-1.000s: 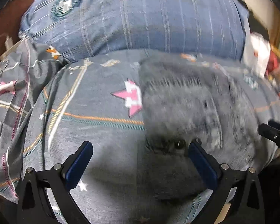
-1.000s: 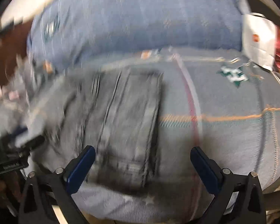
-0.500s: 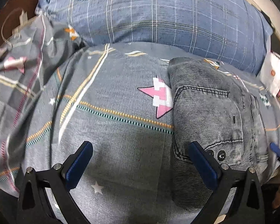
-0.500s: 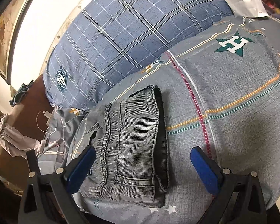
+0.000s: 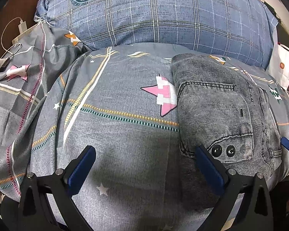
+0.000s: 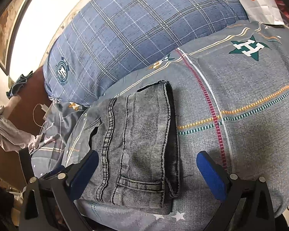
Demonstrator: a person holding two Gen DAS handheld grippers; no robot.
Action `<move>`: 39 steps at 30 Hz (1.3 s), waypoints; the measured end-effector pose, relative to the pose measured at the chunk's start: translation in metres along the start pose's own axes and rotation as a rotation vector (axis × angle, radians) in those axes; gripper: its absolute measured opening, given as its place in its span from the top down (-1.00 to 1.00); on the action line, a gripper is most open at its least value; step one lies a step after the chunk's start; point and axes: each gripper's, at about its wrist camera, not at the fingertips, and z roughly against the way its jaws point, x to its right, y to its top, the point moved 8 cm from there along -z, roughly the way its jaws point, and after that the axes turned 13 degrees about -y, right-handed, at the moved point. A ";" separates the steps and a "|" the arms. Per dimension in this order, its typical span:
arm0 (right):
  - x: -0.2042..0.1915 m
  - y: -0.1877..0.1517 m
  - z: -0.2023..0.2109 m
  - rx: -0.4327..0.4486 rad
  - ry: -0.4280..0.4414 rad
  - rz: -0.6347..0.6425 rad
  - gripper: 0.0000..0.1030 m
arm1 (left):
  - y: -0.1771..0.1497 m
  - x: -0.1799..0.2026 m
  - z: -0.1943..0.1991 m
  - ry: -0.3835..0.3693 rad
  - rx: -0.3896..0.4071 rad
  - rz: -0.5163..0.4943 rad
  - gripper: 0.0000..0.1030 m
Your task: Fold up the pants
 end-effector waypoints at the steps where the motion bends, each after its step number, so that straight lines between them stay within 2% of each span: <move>1: -0.001 0.000 -0.001 -0.002 -0.001 0.003 -0.99 | 0.000 0.000 0.000 0.000 -0.001 0.001 -0.99; 5: -0.004 -0.001 -0.004 -0.009 0.001 0.014 -0.99 | -0.002 0.000 0.001 -0.008 -0.007 0.003 -0.99; 7: -0.004 -0.001 -0.004 -0.023 0.030 -0.001 -0.99 | 0.000 0.001 0.002 -0.042 -0.004 0.017 -0.99; 9: -0.001 0.001 -0.005 -0.059 0.099 -0.068 -0.99 | 0.002 0.004 -0.001 -0.134 -0.023 0.058 -0.99; 12: 0.005 0.010 -0.009 -0.130 0.143 -0.122 -0.99 | 0.014 0.012 -0.010 -0.357 -0.070 0.175 -0.99; 16: 0.009 0.029 -0.023 -0.183 0.153 -0.165 -0.98 | 0.033 0.024 -0.029 -0.493 -0.106 0.247 -0.99; 20: -0.002 0.017 -0.053 -0.306 0.162 -0.141 -0.63 | 0.034 0.034 -0.051 -0.550 -0.177 0.290 -0.97; 22: -0.008 0.015 -0.055 -0.297 0.138 -0.100 -0.61 | 0.034 0.039 -0.052 -0.542 -0.173 0.256 -0.93; 23: -0.008 0.016 -0.055 -0.301 0.127 -0.099 -0.50 | 0.033 0.043 -0.052 -0.542 -0.178 0.236 -0.81; 24: -0.008 0.015 -0.057 -0.309 0.102 -0.089 -0.18 | 0.032 0.045 -0.053 -0.524 -0.190 0.214 -0.38; 25: -0.007 0.013 -0.060 -0.316 0.067 -0.067 -0.03 | 0.029 0.046 -0.055 -0.485 -0.202 0.194 -0.15; 26: -0.007 0.011 -0.062 -0.316 0.045 -0.043 0.12 | 0.030 0.046 -0.056 -0.457 -0.202 0.181 -0.10; 29: -0.012 0.009 -0.061 -0.311 -0.019 0.032 0.26 | 0.030 0.048 -0.057 -0.411 -0.197 0.155 0.08; 30: -0.017 0.009 -0.059 -0.300 -0.037 0.061 0.40 | 0.031 0.051 -0.056 -0.398 -0.191 0.143 0.22; 31: -0.023 0.009 -0.055 -0.282 -0.058 0.096 0.44 | 0.032 0.052 -0.053 -0.388 -0.183 0.128 0.43; 32: -0.029 0.009 -0.051 -0.260 -0.076 0.123 0.49 | 0.034 0.056 -0.050 -0.380 -0.173 0.108 0.52; 33: -0.035 0.011 -0.045 -0.236 -0.083 0.140 0.52 | 0.036 0.061 -0.042 -0.371 -0.154 0.075 0.58; 37: -0.063 0.024 -0.015 -0.153 -0.062 0.178 0.54 | 0.046 0.067 -0.014 -0.359 -0.084 0.003 0.61; 39: -0.082 0.036 0.001 -0.106 -0.050 0.208 0.54 | 0.061 0.066 0.011 -0.350 -0.016 -0.028 0.61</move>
